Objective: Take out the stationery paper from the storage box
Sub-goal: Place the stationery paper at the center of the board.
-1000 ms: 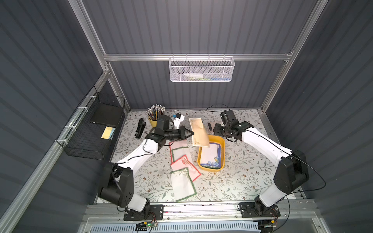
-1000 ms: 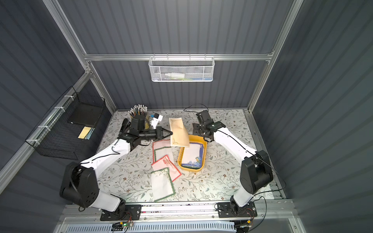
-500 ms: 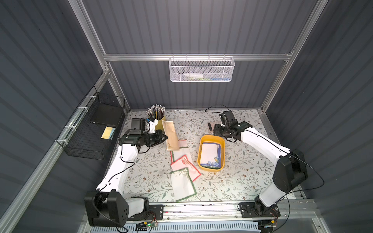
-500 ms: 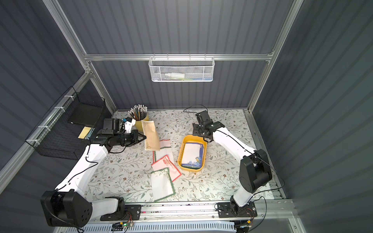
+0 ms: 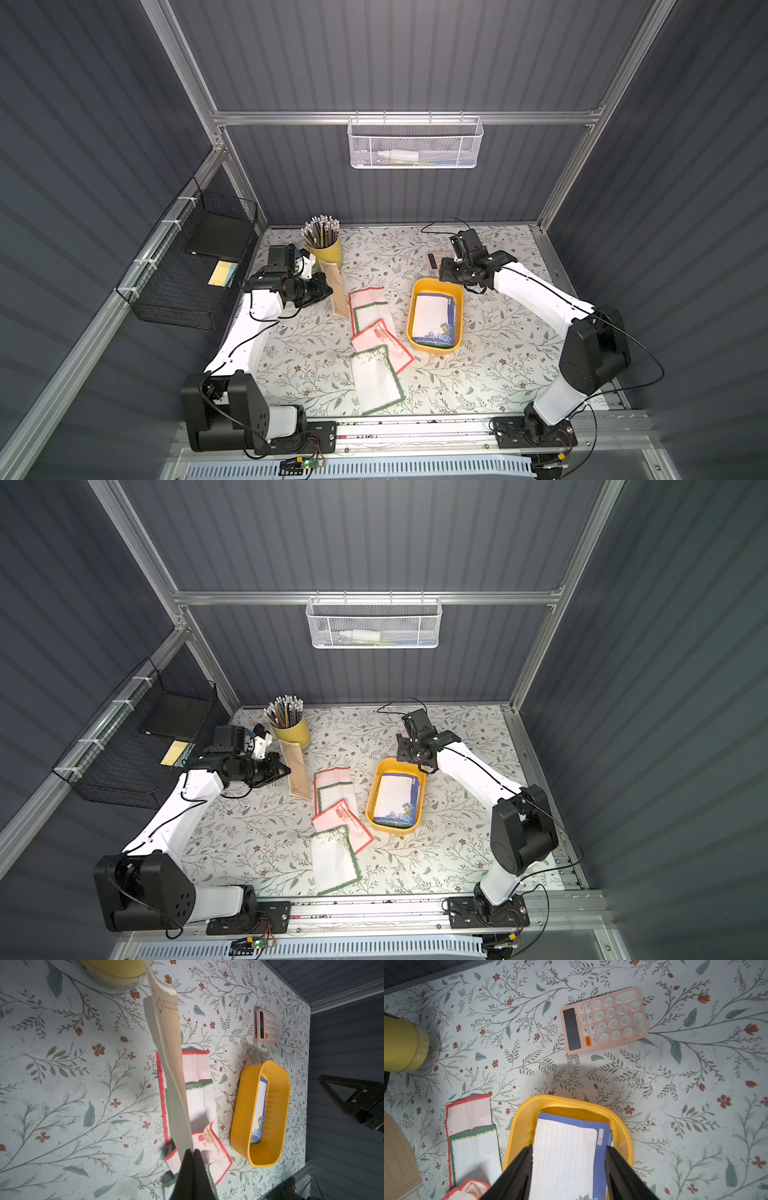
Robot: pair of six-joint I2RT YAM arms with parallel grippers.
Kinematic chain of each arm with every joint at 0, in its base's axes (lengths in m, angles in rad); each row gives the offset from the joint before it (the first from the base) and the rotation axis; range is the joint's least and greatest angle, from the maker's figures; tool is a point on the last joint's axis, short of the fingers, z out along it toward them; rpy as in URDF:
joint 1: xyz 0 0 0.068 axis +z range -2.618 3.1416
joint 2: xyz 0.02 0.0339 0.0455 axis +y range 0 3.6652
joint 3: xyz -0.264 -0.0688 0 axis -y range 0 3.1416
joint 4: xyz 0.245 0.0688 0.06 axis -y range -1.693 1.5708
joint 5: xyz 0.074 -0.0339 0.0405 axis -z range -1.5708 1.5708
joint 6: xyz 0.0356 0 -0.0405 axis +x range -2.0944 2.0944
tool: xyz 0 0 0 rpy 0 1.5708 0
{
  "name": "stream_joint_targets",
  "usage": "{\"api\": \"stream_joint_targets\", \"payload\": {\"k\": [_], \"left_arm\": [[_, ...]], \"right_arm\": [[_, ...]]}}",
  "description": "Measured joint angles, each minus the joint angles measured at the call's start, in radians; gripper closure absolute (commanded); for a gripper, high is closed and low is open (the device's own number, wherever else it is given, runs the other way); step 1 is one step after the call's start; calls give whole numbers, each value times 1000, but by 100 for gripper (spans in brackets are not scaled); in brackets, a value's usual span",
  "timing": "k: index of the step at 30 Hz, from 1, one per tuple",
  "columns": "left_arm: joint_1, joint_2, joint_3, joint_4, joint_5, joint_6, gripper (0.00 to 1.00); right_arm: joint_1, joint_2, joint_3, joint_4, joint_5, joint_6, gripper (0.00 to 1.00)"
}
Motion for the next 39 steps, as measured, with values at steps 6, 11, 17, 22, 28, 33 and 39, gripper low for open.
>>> {"api": "stream_joint_targets", "payload": {"k": [6,11,17,22,28,33,39], "left_arm": [[0,60,-9,64,3,1,100],[4,123,-16,117,6,8,100],[19,192,-16,127,-40,40,100],[20,209,-15,126,-103,53,91],[19,209,-11,104,-248,49,62],[20,212,-7,80,-356,39,45],[20,217,20,63,-437,25,45]], "right_arm": [[0,16,-5,-10,-2,-6,41],[0,32,-9,-15,-7,-8,41],[0,33,-24,-16,-7,-10,41],[0,33,-40,-17,-8,-10,41],[0,33,-43,-17,-16,-10,41],[0,33,-43,-16,-29,-10,41],[21,75,-37,-24,-19,-18,40]]}}
